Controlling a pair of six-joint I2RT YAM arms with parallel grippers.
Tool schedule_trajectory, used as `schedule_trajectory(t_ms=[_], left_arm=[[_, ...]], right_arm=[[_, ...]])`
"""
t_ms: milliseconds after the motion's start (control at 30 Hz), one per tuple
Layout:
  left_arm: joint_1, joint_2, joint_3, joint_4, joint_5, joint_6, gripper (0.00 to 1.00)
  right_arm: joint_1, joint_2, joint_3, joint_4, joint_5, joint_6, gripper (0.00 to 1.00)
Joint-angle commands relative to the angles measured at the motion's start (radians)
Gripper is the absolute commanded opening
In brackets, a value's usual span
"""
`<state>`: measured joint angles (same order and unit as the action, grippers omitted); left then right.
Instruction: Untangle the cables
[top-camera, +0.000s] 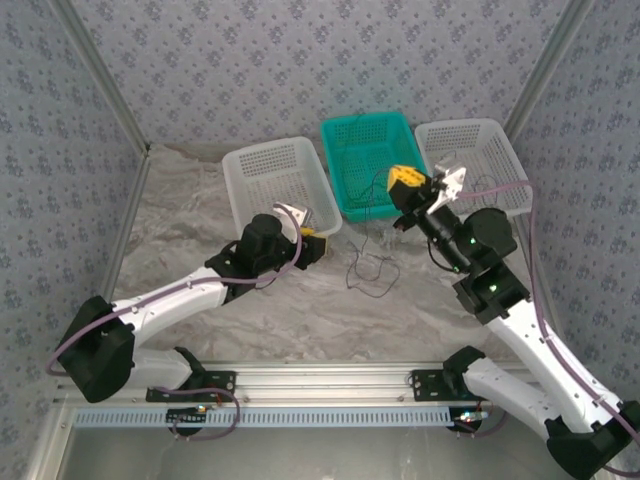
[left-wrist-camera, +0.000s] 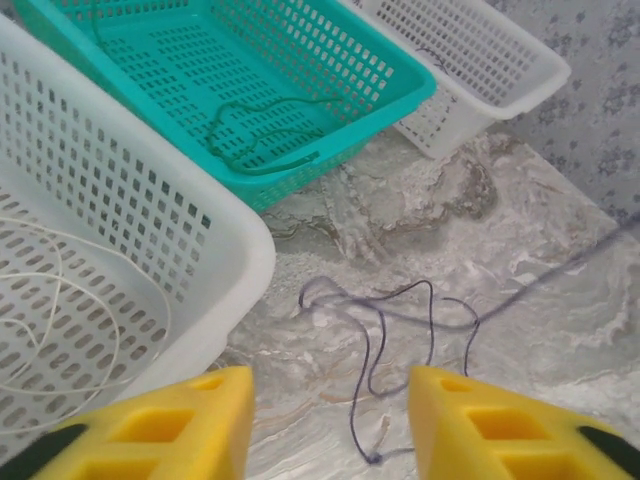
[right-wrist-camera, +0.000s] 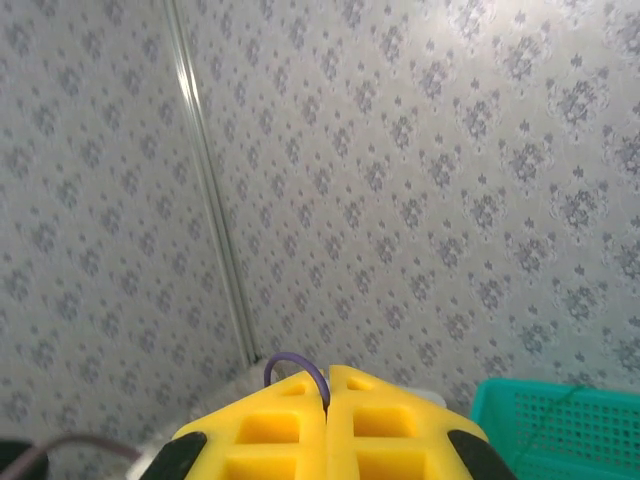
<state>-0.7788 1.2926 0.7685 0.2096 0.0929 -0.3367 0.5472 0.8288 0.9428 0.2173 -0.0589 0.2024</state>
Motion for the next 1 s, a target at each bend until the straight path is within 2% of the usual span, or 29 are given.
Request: schedule_trajectory(t_ms=[0, 133, 333, 500, 567, 700, 833, 967], left_arm=[[0.004, -0.006, -0.009, 0.071, 0.054, -0.026, 0.53], [0.004, -0.007, -0.011, 0.078, 0.086, -0.025, 0.64], [0.003, -0.007, -0.022, 0.127, 0.157, -0.037, 0.85], [-0.012, 0.045, 0.012, 0.147, 0.219, -0.041, 0.88], [-0.026, 0.079, 0.033, 0.178, 0.247, -0.047, 0.90], [-0.064, 0.198, 0.145, 0.226, 0.353, -0.024, 0.93], [-0.116, 0.320, 0.249, 0.272, 0.377, -0.007, 0.94], [-0.141, 0.401, 0.268, 0.323, 0.371, -0.047, 0.90]], right_arm=[[-0.003, 0.012, 0.086, -0.076, 0.083, 0.108, 0.00], [-0.011, 0.035, 0.183, -0.083, 0.169, 0.113, 0.00], [-0.032, 0.095, 0.396, -0.183, 0.132, 0.145, 0.00], [-0.032, 0.130, 0.465, -0.144, 0.097, 0.162, 0.00], [-0.026, 0.162, 0.520, -0.168, 0.042, 0.164, 0.00], [0.024, 0.206, 0.548, -0.171, -0.009, 0.201, 0.00], [0.048, 0.203, 0.539, -0.155, 0.019, 0.189, 0.00], [0.039, 0.206, 0.610, -0.239, 0.146, 0.143, 0.00]])
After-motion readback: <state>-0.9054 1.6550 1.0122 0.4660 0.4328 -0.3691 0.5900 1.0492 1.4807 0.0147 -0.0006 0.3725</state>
